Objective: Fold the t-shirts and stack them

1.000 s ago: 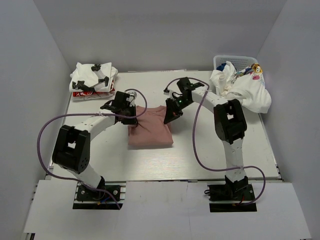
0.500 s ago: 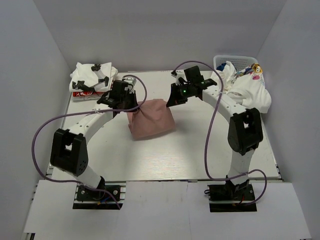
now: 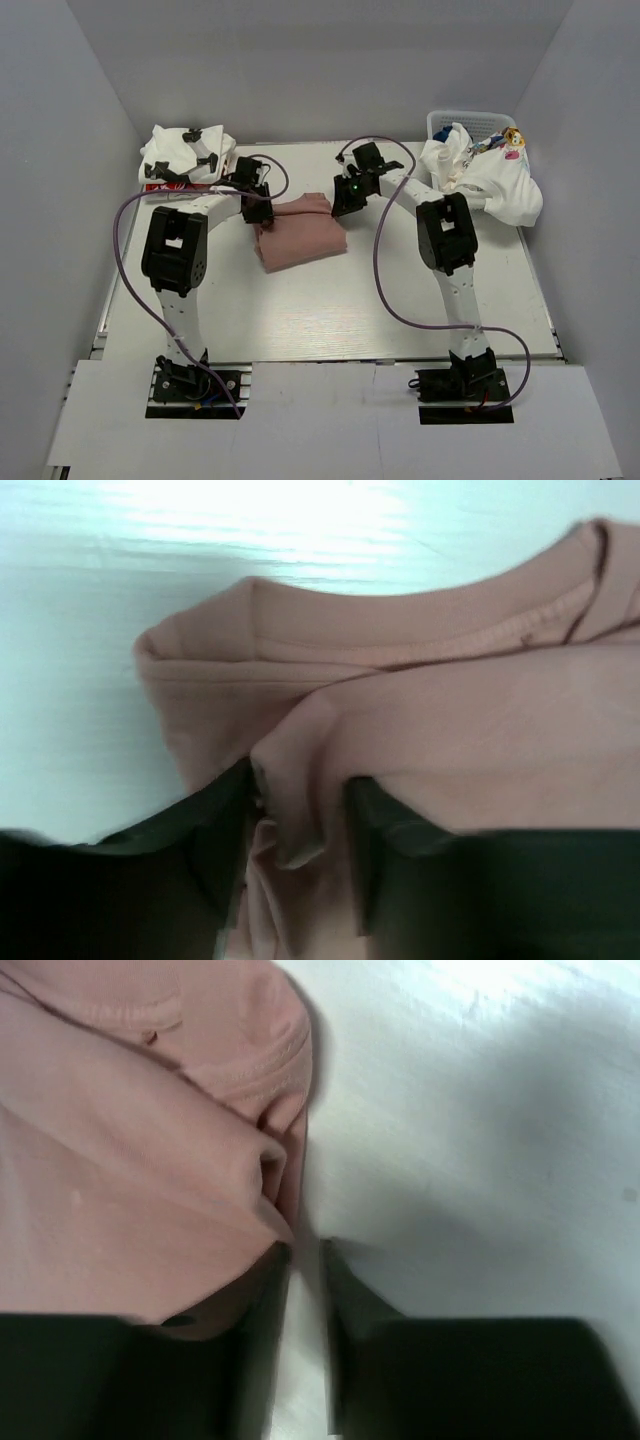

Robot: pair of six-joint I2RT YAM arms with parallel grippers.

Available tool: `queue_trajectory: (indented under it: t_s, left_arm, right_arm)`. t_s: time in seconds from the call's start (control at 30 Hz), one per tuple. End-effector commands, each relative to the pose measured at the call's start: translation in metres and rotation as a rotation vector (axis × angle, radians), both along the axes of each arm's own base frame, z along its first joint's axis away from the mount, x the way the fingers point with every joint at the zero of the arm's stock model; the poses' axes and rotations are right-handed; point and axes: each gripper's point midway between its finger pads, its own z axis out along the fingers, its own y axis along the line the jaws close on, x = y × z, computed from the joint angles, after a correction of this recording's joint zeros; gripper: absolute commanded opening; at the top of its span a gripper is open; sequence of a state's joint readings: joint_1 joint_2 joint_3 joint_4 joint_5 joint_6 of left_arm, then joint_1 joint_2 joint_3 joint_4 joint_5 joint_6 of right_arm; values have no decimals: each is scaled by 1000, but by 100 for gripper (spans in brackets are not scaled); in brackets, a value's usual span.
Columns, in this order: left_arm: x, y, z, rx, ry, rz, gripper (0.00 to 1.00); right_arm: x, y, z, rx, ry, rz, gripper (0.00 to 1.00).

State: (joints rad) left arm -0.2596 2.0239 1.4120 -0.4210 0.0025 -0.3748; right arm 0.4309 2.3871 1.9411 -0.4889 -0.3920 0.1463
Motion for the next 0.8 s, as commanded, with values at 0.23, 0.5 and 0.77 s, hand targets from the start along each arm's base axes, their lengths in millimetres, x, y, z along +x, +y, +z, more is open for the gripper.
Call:
queue_trajectory:
  t_s: [0.23, 0.5, 0.77]
  left_arm:
    - [-17, 7, 64, -120, -71, 101, 100]
    - [-44, 0, 123, -200, -184, 113, 100]
    - [-39, -2, 123, -186, -179, 88, 100]
  right_arm:
    - [-32, -24, 116, 63, -244, -13, 90]
    - [-60, -52, 146, 67, -371, -83, 90]
    - [-61, -57, 147, 67, -382, -112, 90]
